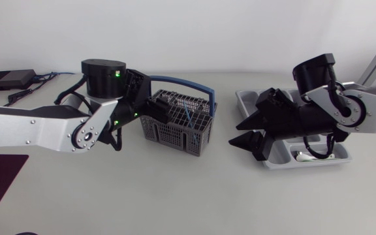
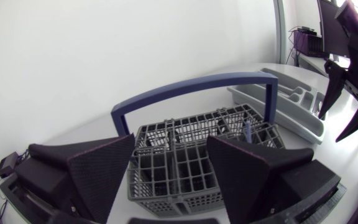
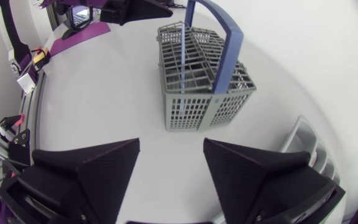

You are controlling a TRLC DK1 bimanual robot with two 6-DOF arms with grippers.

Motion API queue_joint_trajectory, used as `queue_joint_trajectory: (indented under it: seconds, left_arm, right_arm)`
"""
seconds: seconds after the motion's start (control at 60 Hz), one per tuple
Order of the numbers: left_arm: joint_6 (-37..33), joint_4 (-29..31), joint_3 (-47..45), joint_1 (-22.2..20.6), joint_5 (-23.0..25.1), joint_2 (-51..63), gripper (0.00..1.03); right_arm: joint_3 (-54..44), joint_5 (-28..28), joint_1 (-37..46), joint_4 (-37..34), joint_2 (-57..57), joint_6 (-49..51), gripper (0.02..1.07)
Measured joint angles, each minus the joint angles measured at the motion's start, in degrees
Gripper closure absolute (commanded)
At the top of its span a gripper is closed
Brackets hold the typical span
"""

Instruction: Unload the cutlery basket into the drawer organizer.

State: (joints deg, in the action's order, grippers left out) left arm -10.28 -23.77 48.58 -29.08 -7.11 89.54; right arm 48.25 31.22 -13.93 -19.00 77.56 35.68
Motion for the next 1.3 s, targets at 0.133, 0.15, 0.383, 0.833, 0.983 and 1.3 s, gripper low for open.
queue_joint_trajectory:
  seconds: [0.133,0.15,0.383,0.833,0.983,1.3]
  left_arm:
    - [-0.31,-0.09,0.0,2.4,2.67,0.83,0.39]
    - [-0.33,-0.11,0.0,2.54,2.91,1.07,0.42]
    - [-0.28,-0.09,0.98,3.56,4.57,5.7,0.9]
    - [-0.26,-0.13,7.78,2.27,4.96,11.67,0.95]
    - [-0.28,2.56,10.75,2.27,4.92,15.47,0.95]
    - [-0.28,4.35,12.2,2.27,4.94,17.0,0.95]
  right_arm:
    - [0.0,-2.14,-4.2,3.98,0.0,-2.14,1.01]
    - [0.0,-2.19,-4.59,4.33,0.0,-2.29,1.01]
    - [1.03,-2.56,-7.98,7.61,2.1,-4.42,1.01]
    - [6.03,-3.19,-9.18,12.79,10.95,-5.68,1.01]
    - [7.65,-4.04,-9.4,13.7,13.7,-5.68,1.01]
    - [8.35,-4.55,-9.38,14.56,17.38,-5.66,1.01]
